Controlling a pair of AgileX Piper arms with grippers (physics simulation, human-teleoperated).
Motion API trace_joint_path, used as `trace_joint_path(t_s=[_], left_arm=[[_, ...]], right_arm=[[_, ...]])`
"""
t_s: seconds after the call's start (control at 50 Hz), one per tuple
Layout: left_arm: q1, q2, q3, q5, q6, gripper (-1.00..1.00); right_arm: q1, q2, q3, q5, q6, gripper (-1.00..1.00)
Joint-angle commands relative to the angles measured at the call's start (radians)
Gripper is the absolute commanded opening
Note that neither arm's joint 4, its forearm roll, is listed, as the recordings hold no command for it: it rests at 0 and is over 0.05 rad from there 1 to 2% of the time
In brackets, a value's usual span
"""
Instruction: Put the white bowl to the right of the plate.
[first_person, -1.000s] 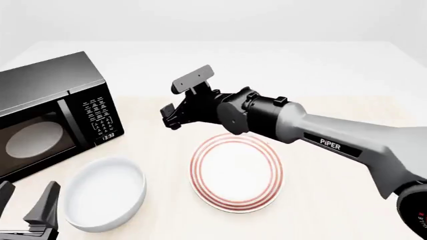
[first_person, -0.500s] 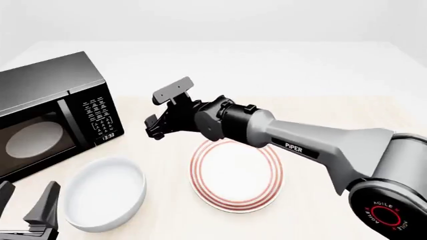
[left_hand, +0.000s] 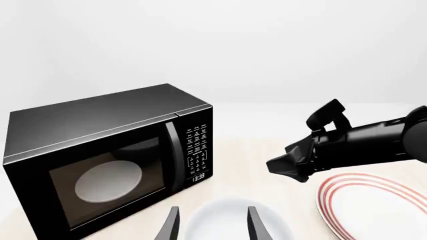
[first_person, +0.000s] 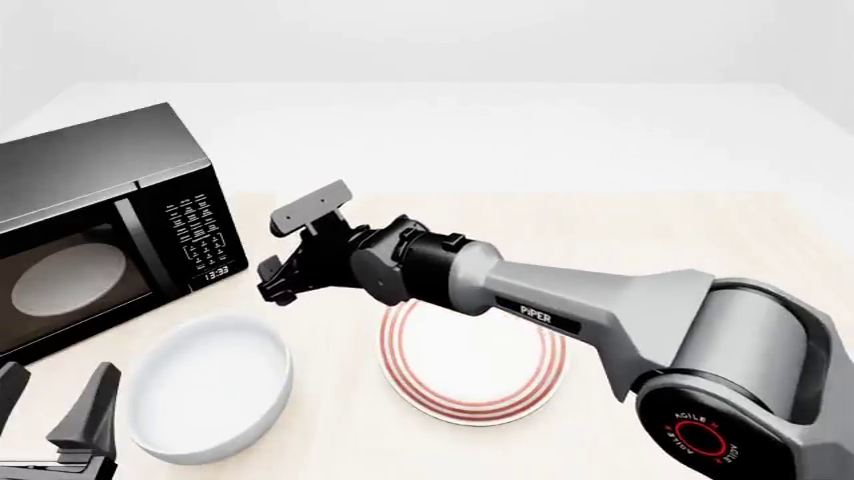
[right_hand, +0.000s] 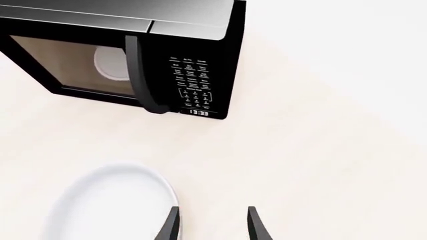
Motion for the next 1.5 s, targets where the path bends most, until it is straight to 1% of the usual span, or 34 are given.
trace_joint_path(t_s=[0.02, 0.2, 0.26, 0.28, 0.32, 0.54, 0.92, 0.96, 0.98, 1.28, 1.5], left_arm=[[0.000, 0.000, 0.000, 0.000, 0.000, 1.00], [0.000, 0.000, 0.000, 0.000, 0.000, 1.00], [0.000, 0.000, 0.000, 0.000, 0.000, 1.00], [0.000, 0.000, 0.000, 0.000, 0.000, 1.00], [0.000, 0.000, 0.000, 0.000, 0.000, 1.00], [0.000, 0.000, 0.000, 0.000, 0.000, 1.00], [0.000, 0.000, 0.000, 0.000, 0.000, 1.00], [0.000, 0.000, 0.000, 0.000, 0.000, 1.00], [0.000, 0.000, 0.000, 0.000, 0.000, 1.00], [0.000, 0.000, 0.000, 0.000, 0.000, 1.00], [0.000, 0.000, 0.000, 0.000, 0.000, 1.00]], right_arm=[[0.025, 0.036, -0.015, -0.005, 0.026, 1.00], [0.035, 0.058, -0.015, -0.015, 0.041, 1.00], [0.044, 0.061, -0.001, -0.025, 0.057, 1.00], [0.045, 0.066, -0.001, -0.025, 0.054, 1.00], [0.054, 0.059, 0.010, -0.031, 0.070, 1.00], [0.056, 0.066, 0.032, -0.043, 0.088, 1.00], [0.073, 0.096, 0.065, -0.074, 0.136, 1.00], [0.074, 0.116, 0.066, -0.088, 0.149, 1.00], [0.090, 0.167, 0.055, -0.106, 0.181, 1.00], [0.086, 0.176, 0.079, -0.133, 0.198, 1.00], [0.089, 0.190, 0.102, -0.170, 0.222, 1.00]])
